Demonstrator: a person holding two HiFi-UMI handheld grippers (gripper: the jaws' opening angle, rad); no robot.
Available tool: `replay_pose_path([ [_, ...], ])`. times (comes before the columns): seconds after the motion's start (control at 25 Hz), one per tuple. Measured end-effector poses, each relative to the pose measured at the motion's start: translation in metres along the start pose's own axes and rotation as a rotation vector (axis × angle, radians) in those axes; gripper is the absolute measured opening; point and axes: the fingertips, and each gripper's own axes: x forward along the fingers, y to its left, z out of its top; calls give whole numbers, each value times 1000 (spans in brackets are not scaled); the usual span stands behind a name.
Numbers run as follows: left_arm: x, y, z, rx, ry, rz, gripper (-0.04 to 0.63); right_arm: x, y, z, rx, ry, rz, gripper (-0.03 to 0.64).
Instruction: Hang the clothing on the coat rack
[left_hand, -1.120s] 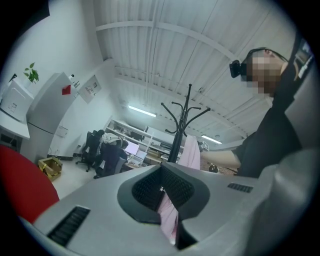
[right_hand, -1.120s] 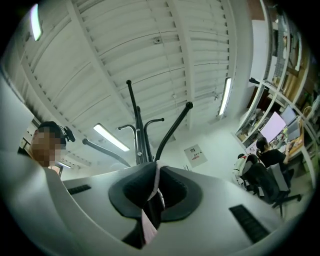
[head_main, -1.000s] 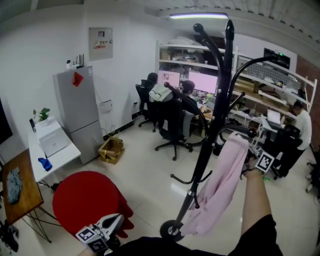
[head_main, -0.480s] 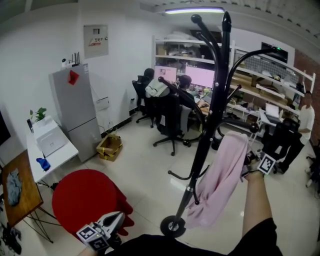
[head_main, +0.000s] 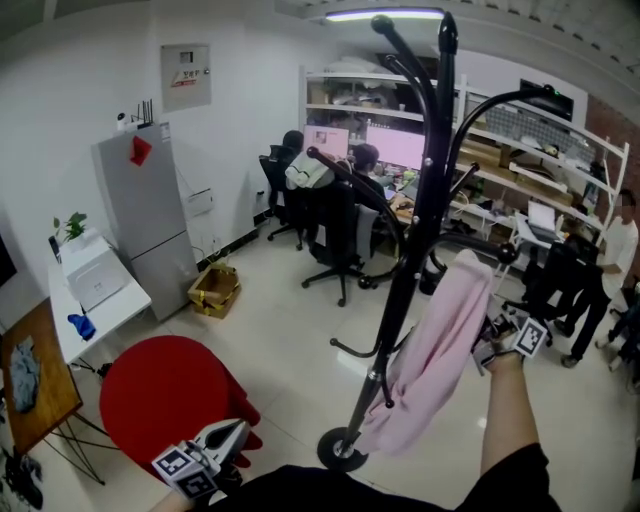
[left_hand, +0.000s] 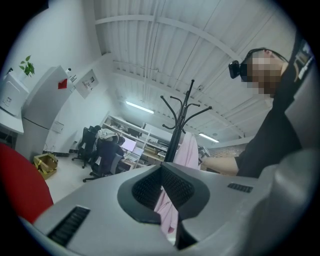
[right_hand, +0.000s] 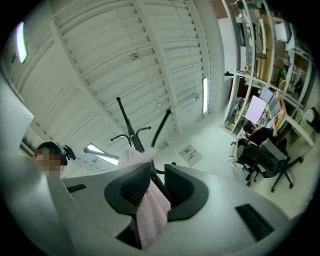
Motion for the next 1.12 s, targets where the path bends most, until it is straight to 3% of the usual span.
replay_pose_path([
  [0.2, 6, 6, -6, 4, 3, -15, -8, -42, -15, -3, 1, -63, -66, 89],
  [0.32, 16, 3, -6, 13, 51, -20, -8, -26, -8, -9, -43, -33, -55, 89],
  [0.4, 22, -1, -5, 19, 38, -45, -8, -24, -10, -6, -71, -34, -86, 89],
  [0.56, 23, -2, -7, 11, 68, -40, -8, -66, -15, 7, -159, -94, -253, 89],
  [0.76, 31, 0, -10, 27, 94, -55, -8, -119, 19, 8, -438, -13, -455, 89],
  [0.92, 38, -3, -12, 27, 95, -85, -8, -130, 58, -27, -550, 129, -460, 89],
  [1.08, 44, -5, -14, 25, 94, -121, -8, -123, 87, -81, -553, 192, -411, 87],
  [1.12, 44, -5, -15, 23, 97, -129, -8, -121, 90, -97, -538, 200, -398, 60],
])
